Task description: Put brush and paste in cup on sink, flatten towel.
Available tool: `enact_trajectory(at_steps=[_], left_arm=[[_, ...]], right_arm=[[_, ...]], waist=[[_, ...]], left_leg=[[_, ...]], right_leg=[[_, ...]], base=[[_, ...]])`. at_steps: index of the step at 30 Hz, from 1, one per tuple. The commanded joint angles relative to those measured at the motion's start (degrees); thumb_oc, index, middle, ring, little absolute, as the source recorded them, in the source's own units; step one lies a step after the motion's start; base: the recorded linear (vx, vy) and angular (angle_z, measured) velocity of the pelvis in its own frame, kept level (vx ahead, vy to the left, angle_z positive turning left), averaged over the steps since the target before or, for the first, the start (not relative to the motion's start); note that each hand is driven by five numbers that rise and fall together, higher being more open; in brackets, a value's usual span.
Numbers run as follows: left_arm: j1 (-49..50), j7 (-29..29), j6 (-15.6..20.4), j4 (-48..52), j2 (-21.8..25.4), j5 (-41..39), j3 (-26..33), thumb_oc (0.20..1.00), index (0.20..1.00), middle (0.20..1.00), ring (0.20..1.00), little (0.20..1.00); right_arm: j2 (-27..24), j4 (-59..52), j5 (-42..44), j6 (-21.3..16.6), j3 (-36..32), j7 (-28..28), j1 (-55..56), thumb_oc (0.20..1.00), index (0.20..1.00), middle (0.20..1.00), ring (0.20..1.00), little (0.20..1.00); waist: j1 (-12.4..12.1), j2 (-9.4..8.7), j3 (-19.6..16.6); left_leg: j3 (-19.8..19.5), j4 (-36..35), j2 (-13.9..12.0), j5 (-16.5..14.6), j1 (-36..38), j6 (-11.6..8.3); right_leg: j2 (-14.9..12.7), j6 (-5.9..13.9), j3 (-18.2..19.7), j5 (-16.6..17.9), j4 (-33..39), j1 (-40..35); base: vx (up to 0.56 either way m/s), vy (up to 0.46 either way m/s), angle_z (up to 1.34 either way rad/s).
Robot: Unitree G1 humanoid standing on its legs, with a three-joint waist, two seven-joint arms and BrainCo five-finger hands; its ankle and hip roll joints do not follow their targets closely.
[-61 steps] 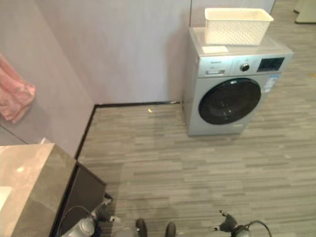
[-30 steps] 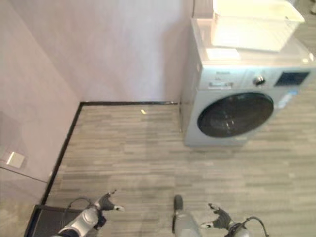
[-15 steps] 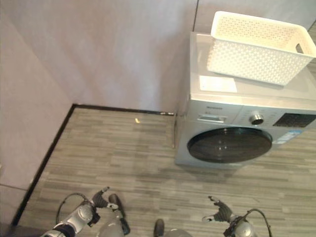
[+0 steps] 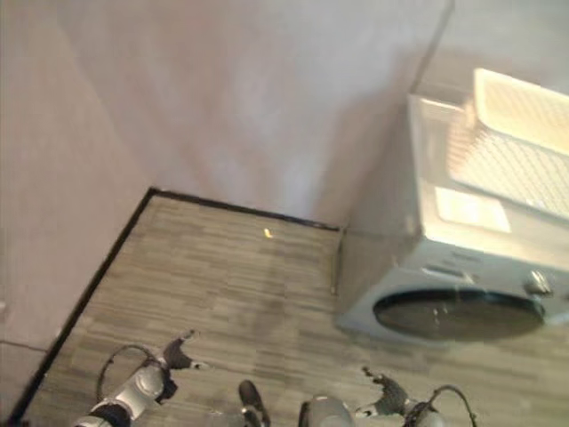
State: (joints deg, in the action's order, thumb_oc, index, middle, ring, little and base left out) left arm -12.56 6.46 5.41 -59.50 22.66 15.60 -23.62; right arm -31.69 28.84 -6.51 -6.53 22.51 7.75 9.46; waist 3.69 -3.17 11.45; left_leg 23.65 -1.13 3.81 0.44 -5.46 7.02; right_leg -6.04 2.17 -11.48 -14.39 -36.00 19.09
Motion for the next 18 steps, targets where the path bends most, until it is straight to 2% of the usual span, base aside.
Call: enact_trajectory(at_steps=[1, 2, 3, 4, 5, 6, 7, 8, 11, 13, 14, 16, 17, 18], left_arm=[[1.6, 0.8, 1.3, 1.6, 1.9, -1.3, 1.7, 1.0, 1.0, 1.0, 1.0, 1.0], [1.7, 0.4, 1.7, 1.1, 1.5, -0.9, 1.6, 1.0, 1.0, 1.0, 1.0, 1.0], [1.8, 0.4, 1.7, 1.1, 1.5, -0.9, 1.6, 1.0, 1.0, 1.0, 1.0, 1.0], [1.6, 0.5, 1.8, 0.2, 1.2, -0.5, 1.5, 1.0, 1.0, 1.0, 1.0, 1.0], [1.5, 0.3, 2.0, -1.6, 0.5, 0.4, 1.1, 1.0, 1.0, 1.0, 1.0, 1.0], [1.4, 0.3, 2.0, -1.6, 0.5, 0.4, 1.1, 1.0, 1.0, 1.0, 1.0, 1.0], [1.4, 0.1, 2.1, -2.5, -0.1, 0.9, 0.7, 1.0, 1.0, 1.0, 1.0, 1.0], [1.7, 0.0, 2.0, -2.5, -0.3, 1.0, 0.6, 1.0, 1.0, 1.0, 1.0, 1.0], [2.0, -0.1, 2.1, -3.2, -0.9, 1.4, 0.1, 1.0, 1.0, 1.0, 1.0, 1.0], [1.6, -0.4, 1.9, -3.4, -1.5, 0.8, 0.3, 1.0, 1.0, 1.0, 1.0, 1.0], [1.0, -0.2, 1.6, -2.8, -1.3, 0.2, 0.5, 1.0, 1.0, 1.0, 1.0, 1.0], [0.6, -0.1, 1.5, -2.2, -1.1, -0.4, 0.6, 1.0, 1.0, 1.0, 1.0, 1.0], [0.2, 0.2, 1.5, -1.8, -0.9, -0.8, 0.5, 1.0, 1.0, 1.0, 1.0, 1.0], [-0.9, 0.2, 1.5, -0.5, -0.3, -1.3, 0.2, 1.0, 1.0, 1.0, 1.0, 1.0]], right_arm=[[0.3, -0.1, 0.8, -2.3, -1.6, -0.4, -2.1, 1.0, 1.0, 1.0, 1.0, 1.0], [-0.1, 0.0, 0.7, -2.4, -1.6, -0.6, -2.2, 1.0, 1.0, 1.0, 1.0, 1.0], [-0.1, 0.0, 0.7, -2.4, -1.6, -0.6, -2.2, 1.0, 1.0, 1.0, 1.0, 1.0], [-0.2, 0.2, 0.2, -2.4, -1.7, -1.0, -2.0, 1.0, 1.0, 1.0, 1.0, 1.0], [-0.3, 0.6, -1.1, -2.1, -2.4, -1.7, -1.7, 1.0, 1.0, 1.0, 1.0, 1.0], [-0.3, 0.6, -1.1, -2.1, -2.4, -1.7, -1.7, 1.0, 1.0, 1.0, 1.0, 1.0], [-0.7, -1.0, -3.0, -2.2, -2.6, -1.8, -1.2, 1.0, 1.0, 1.0, 1.0, 1.0], [-0.9, -1.9, -3.1, -2.1, -3.0, -1.5, -0.5, 1.0, 1.0, 1.0, 1.0, 1.0], [-0.5, 0.1, -2.2, -2.1, -3.1, -1.6, -0.4, 1.0, 1.0, 1.0, 1.0, 1.0], [-1.6, 0.4, -1.7, -2.2, -3.3, -1.3, -0.9, 1.0, 1.0, 1.0, 1.0, 1.0], [-2.3, 0.3, -1.5, -2.3, -3.2, -1.4, -1.3, 1.0, 1.0, 1.0, 1.0, 1.0], [-2.4, 0.5, -1.2, -2.1, -3.0, -1.4, -1.4, 1.0, 1.0, 1.0, 1.0, 1.0], [-2.7, 0.8, -1.1, -2.1, -2.7, -1.6, -1.8, 1.0, 1.0, 1.0, 1.0, 1.0], [-3.0, 1.2, -1.7, -1.8, -2.8, -2.2, -1.4, 1.0, 1.0, 1.0, 1.0, 1.0]], waist=[[1.1, 0.03, 1.7], [2.1, -0.5, 2.1], [2.2, -0.38, 2.2], [2.9, -0.53, 2.5], [4.3, -0.53, 2.5], [4.4, -0.42, 2.5], [5.3, -0.42, 2.7], [5.5, -0.38, 2.4], [6.4, 0.08, 1.6], [7.0, 0.68, 0.6], [7.0, -0.15, 0.4], [6.2, -0.55, 0.5], [5.8, -0.89, 0.6], [6.0, -0.97, 0.1]], left_leg=[[-2.7, 2.4, -6.1, 0.9, 1.4, -6.72], [-5.4, 1.9, -4.0, -0.6, 3.9, -6.91], [-5.6, 1.8, -4.1, -0.7, 4.1, -6.92], [-7.0, 1.6, -3.4, -1.4, 5.3, -6.98], [-10.1, 1.3, -2.0, -2.7, 7.6, -7.11], [-10.3, 1.3, -2.1, -2.7, 7.6, -7.1], [-12.7, 1.8, -1.2, -3.5, 9.2, -7.26], [-13.9, 2.2, -0.9, -3.6, 9.8, -7.4], [-16.0, 4.4, -0.9, -4.3, 10.8, -7.92], [-12.7, 16.0, -4.1, -0.2, 8.7, -11.96], [-10.6, 22.3, -6.3, 2.7, 5.9, -13.4], [-10.0, 25.5, -7.3, 3.0, 3.9, -13.6], [-8.4, 28.2, -8.6, 3.6, 2.7, -13.97], [1.1, 25.3, -16.0, 5.2, 1.3, -14.06]], right_leg=[[1.3, 4.98, 5.3, 13.9, 15.6, -5.9], [4.0, 5.58, 9.1, 15.7, 23.1, -3.5], [4.0, 5.61, 8.9, 15.9, 23.5, -3.9], [4.6, 5.89, 10.6, 17.5, 27.5, -3.3], [5.8, 6.86, 14.8, 20.4, 30.9, -0.3], [5.8, 6.88, 14.6, 20.4, 31.0, -0.5], [5.6, 7.39, 14.9, 22.3, 32.6, 0.7], [5.6, 7.28, 14.7, 22.5, 31.8, -0.2], [6.2, 6.14, 15.4, 22.2, 30.3, -2.1], [5.7, 4.14, 12.1, 21.4, 31.3, -6.7], [5.1, 3.08, 11.0, 21.2, 31.9, -8.2], [5.1, 2.23, 10.2, 20.1, 32.2, -9.7], [4.9, 1.61, 9.0, 19.1, 32.1, -10.8], [4.0, 1.13, 5.4, 16.5, 31.9, -13.7]], base=[[0.49, 0.067, 0.44], [0.28, 0.018, 0.91], [0.42, 0.019, 1.71], [0.45, -0.022, 1.81], [0.45, -0.023, 1.41], [0.53, -0.063, 0.93], [0.33, -0.068, 0.84], [0.42, -0.114, 1.56], [0.29, -0.136, 1.42], [0.35, -0.277, 1.09], [0.24, -0.274, 0.81], [0.15, -0.187, 0.66], [0.29, -0.215, 0.36], [0.39, -0.202, 0.5]])
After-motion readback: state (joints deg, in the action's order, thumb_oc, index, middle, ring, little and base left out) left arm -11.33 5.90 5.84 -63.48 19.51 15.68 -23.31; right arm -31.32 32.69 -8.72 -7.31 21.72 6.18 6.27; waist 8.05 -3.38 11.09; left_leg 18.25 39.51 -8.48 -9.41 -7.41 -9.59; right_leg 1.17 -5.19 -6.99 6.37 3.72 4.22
